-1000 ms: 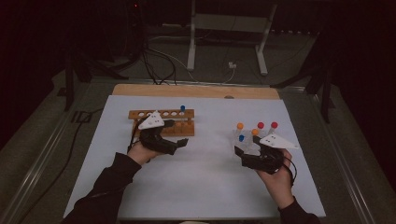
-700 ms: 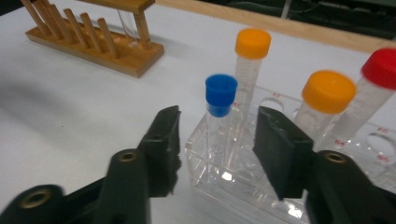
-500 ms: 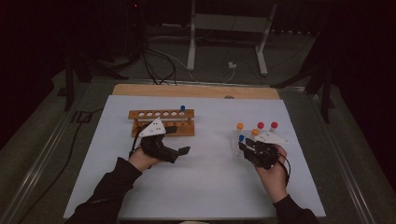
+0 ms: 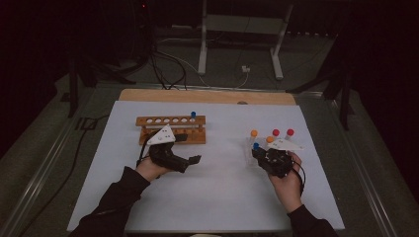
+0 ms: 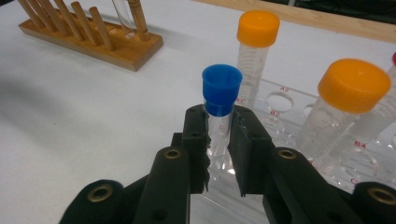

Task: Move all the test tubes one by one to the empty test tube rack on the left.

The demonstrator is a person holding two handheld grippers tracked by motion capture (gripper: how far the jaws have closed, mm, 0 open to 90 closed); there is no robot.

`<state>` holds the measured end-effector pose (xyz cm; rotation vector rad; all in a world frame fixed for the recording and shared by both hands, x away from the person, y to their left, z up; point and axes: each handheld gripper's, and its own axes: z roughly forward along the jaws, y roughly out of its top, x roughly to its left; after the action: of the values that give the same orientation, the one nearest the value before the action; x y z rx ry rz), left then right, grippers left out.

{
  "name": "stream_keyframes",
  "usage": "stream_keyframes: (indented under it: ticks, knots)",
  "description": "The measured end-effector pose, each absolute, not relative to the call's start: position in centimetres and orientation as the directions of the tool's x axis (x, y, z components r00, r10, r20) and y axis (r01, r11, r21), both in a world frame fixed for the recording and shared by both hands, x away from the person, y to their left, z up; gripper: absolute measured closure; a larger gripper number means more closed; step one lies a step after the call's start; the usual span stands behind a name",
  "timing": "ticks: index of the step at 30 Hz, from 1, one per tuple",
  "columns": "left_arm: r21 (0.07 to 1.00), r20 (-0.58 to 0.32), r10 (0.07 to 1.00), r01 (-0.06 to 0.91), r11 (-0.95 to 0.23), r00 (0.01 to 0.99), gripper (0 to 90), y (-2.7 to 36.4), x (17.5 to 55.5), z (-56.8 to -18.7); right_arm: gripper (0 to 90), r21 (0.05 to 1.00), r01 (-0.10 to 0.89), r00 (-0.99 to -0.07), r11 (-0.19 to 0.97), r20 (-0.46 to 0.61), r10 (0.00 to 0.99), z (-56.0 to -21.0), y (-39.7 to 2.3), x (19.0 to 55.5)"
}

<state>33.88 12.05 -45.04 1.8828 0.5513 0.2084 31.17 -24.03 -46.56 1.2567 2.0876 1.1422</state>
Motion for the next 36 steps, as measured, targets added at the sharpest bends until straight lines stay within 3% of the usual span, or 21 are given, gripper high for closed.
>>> stream_keyframes:
  ticks: [22, 36]
  knots:
    - [0.918, -0.131, 0.414, 0.268, -0.292, 0.901, 4.6, 11.3, 33.6, -43.8, 77.0, 0.926, 0.27, -0.524, 0.263, -0.088, 0.847, -41.0, -22.8, 27.7]
    - [0.925, -0.146, 0.346, 0.252, -0.284, 0.927, 8.0, 8.9, 33.5, -42.4, 77.0, 0.893, 0.313, -0.655, 0.324, -0.044, 0.755, -43.2, -18.7, 27.5]
